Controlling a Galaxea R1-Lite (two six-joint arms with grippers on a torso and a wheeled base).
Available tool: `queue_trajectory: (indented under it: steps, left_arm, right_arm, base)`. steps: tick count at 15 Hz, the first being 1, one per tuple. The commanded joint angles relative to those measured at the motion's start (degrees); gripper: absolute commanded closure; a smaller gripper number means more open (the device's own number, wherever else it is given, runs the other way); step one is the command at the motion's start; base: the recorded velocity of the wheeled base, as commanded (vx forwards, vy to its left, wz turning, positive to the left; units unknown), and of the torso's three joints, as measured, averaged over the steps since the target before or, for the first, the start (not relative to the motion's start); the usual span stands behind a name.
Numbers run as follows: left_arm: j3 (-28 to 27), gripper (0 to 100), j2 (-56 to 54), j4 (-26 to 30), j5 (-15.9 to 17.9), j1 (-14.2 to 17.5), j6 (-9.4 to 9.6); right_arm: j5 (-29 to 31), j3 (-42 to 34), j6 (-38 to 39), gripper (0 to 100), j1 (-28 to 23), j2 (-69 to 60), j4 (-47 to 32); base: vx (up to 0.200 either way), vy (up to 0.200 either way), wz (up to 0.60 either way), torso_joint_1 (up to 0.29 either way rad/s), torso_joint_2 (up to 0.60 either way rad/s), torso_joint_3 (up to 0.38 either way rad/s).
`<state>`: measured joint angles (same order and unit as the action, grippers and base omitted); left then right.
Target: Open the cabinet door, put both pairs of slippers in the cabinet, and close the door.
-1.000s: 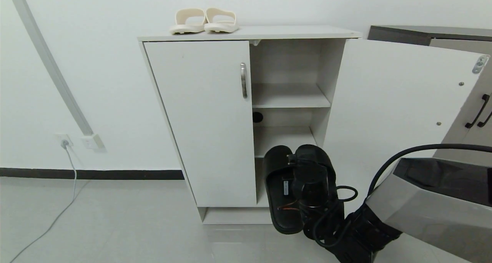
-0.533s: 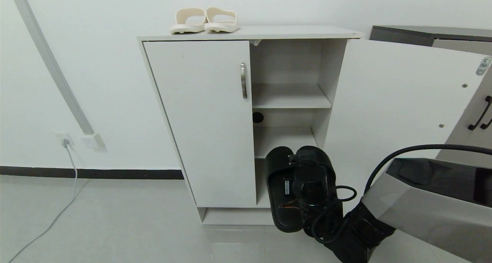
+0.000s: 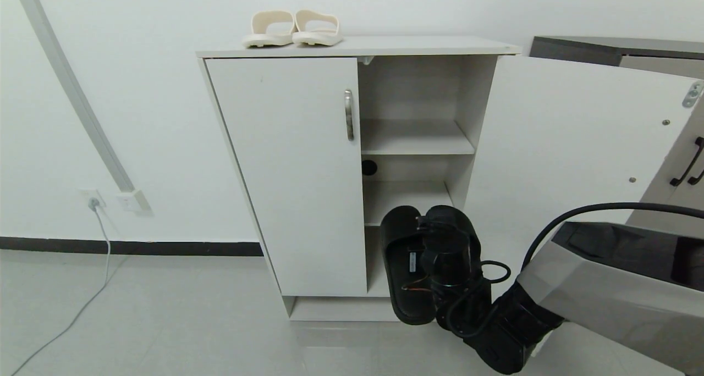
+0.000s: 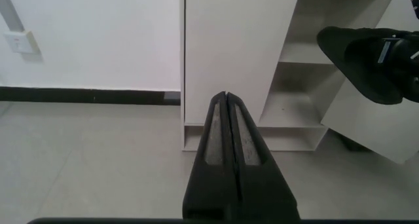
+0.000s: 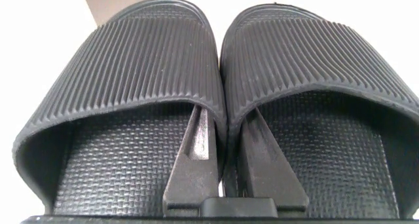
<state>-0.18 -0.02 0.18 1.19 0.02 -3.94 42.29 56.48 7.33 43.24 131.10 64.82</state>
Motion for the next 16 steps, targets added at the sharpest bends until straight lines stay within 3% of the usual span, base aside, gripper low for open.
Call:
queue_trajectory:
  steps: [1,11,16]
  left_arm:
    - [0.0,100,0.2,0.0,0.0,0.1,-0.02]
    - [0.0,100,0.2,0.0,0.0,0.1,0.07]
    - [0.0,100,0.2,0.0,0.0,0.1,0.07]
  right_arm:
    - [0.0,-0.1,0.4,100,-0.1,0.3,-0.1]
    - [-2.4,11.2,0.8,100,-2.4,0.8,-10.9]
    - [-2.3,12.2,4.9,100,-3.3,1.3,-10.9]
  base:
    - [0.000,0.000,0.00,0.007,0.00,-0.100]
    - [0.000,0.000,0.00,0.004,0.00,-0.186]
    - [0.000,0.000,0.00,0.007,0.01,-0.177]
